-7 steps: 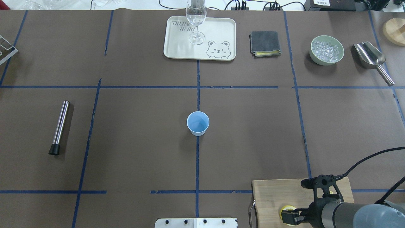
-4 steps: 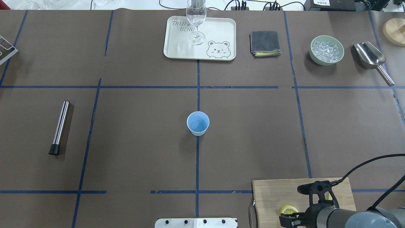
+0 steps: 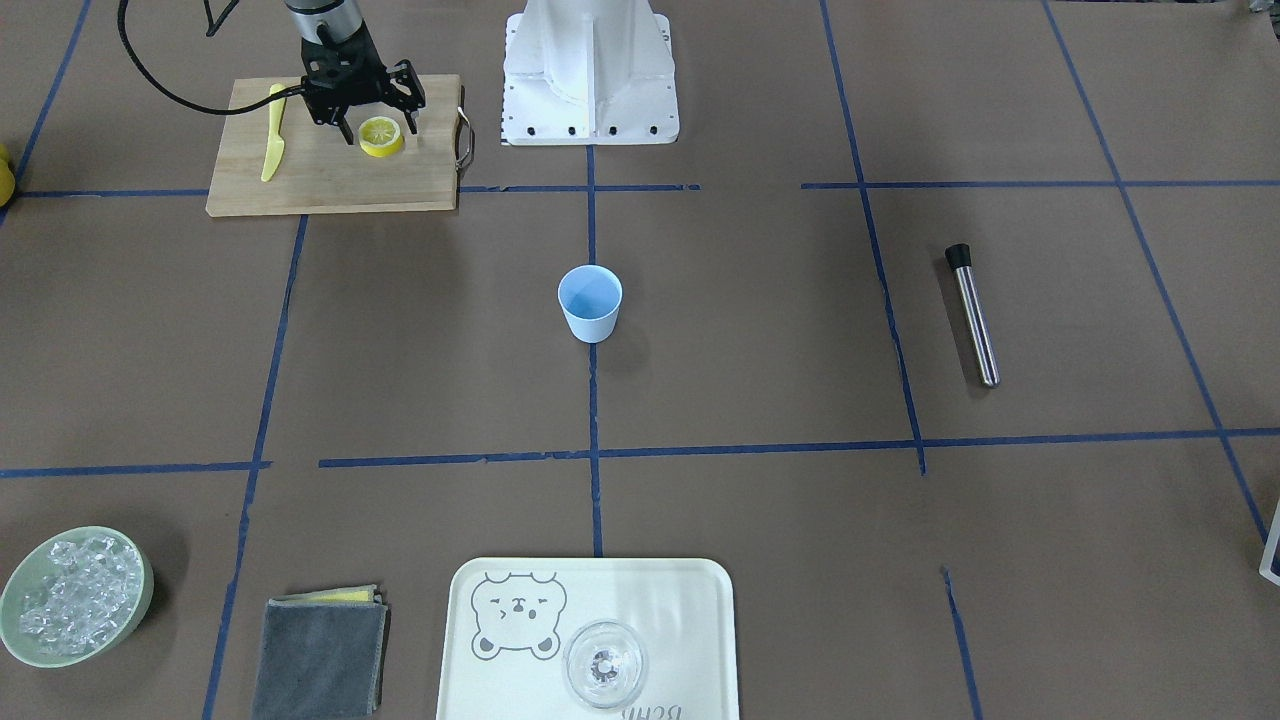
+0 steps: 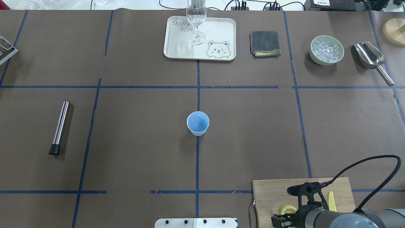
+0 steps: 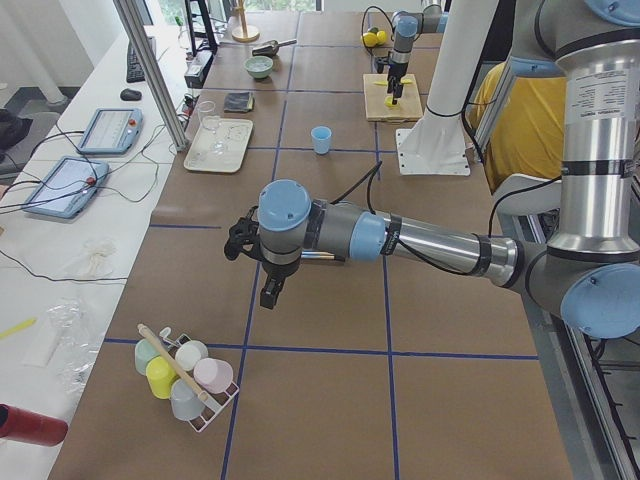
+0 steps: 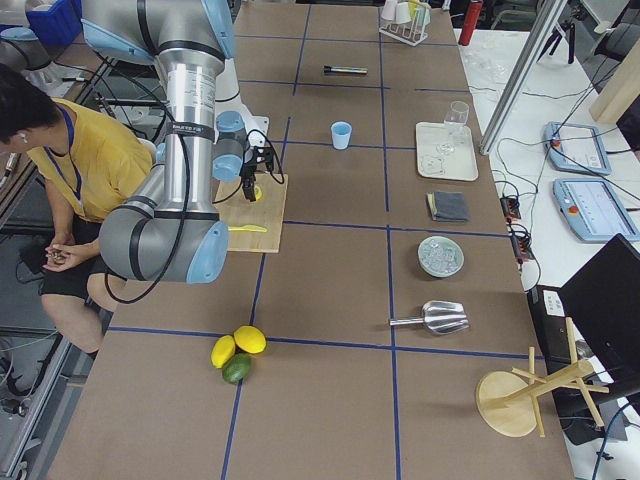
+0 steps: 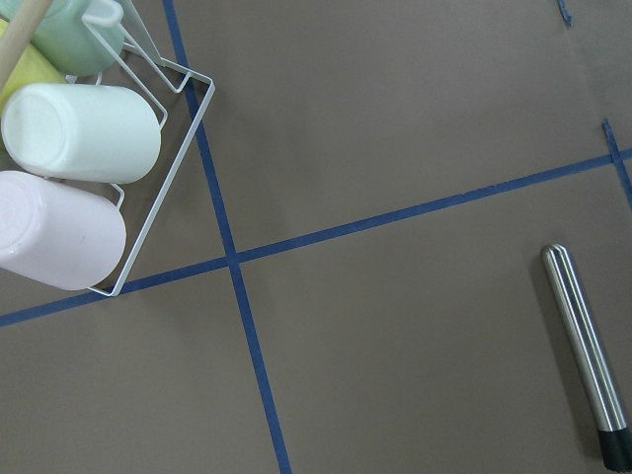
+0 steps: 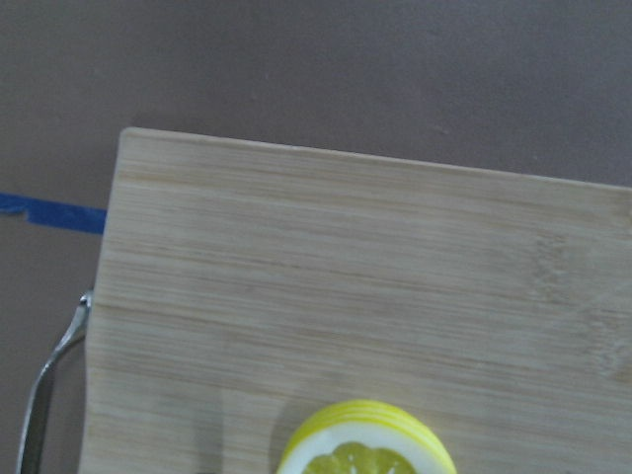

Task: Squeeze lemon into cup
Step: 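Close the right gripper on the edge of the lemon slice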

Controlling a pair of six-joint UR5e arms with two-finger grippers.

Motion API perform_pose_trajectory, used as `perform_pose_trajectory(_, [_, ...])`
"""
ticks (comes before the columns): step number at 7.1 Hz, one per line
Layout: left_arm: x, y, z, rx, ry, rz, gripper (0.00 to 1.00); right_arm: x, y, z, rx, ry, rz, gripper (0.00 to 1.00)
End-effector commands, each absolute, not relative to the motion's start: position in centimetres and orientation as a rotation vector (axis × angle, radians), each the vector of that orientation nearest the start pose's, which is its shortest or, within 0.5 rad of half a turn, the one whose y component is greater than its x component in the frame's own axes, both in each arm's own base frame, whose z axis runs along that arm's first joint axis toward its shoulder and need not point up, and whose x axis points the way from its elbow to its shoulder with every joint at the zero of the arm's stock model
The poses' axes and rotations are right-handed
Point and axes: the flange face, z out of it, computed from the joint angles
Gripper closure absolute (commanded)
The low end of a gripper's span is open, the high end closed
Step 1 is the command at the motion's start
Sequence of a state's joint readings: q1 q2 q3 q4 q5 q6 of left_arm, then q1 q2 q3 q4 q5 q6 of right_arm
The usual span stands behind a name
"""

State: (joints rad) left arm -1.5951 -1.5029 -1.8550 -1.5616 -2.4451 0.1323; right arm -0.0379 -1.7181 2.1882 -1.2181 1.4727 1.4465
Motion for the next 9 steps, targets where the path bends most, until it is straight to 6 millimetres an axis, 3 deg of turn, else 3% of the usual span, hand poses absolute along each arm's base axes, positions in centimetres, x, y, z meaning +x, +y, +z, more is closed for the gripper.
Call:
perform_pose_trajectory(1, [-6.8, -46.3, 54.6, 0.259, 0.855, 0.191, 0.00, -43.3, -13.1, 39.9, 0.134, -0.801, -0.104, 0.18])
perform_pose_trajectory(7, [-6.9, -46.2, 54.2, 0.266, 0.854, 0.191, 0.00, -42.6, -13.4, 40.2, 0.138, -0.791, -0.095, 0.57])
perform_pose_trajectory(9, [-6.9, -45.8, 54.6, 0.258, 0.856, 0.187, 0.00, -40.9, -13.8, 39.5, 0.139, -0.798, -0.088, 0.60])
